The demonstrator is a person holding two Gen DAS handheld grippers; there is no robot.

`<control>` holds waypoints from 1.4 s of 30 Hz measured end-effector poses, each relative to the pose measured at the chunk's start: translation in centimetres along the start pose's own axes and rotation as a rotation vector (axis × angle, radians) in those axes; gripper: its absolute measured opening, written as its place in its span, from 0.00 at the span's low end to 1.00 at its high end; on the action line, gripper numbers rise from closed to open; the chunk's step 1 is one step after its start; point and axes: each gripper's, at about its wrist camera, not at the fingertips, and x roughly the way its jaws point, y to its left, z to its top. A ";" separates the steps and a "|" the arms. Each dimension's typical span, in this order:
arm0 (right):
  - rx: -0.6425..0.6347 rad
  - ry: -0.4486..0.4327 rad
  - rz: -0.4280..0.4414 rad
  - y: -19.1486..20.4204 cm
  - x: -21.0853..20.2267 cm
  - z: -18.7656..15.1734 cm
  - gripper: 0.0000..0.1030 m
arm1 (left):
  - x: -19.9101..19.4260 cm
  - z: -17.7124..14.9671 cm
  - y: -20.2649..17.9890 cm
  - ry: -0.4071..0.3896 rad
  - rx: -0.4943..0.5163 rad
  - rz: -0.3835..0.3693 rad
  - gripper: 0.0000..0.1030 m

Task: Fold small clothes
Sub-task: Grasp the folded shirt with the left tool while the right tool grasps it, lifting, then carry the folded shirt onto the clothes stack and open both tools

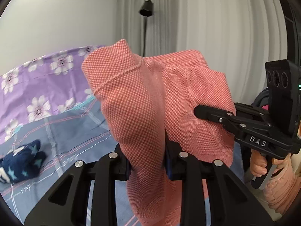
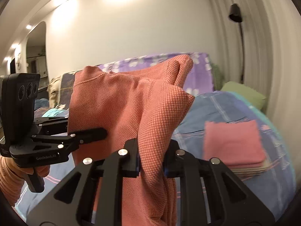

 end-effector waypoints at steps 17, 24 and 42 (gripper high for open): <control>0.065 -0.081 -0.311 -13.0 -0.8 5.6 0.16 | 10.6 10.4 -8.8 -0.013 0.092 -0.074 0.27; 0.126 -0.052 -0.386 -16.5 2.5 6.5 0.16 | 15.1 12.5 -10.4 0.033 0.153 -0.044 0.27; 0.039 0.212 -0.689 -20.6 13.9 1.9 0.54 | 26.9 8.6 -5.5 0.220 0.119 0.100 0.57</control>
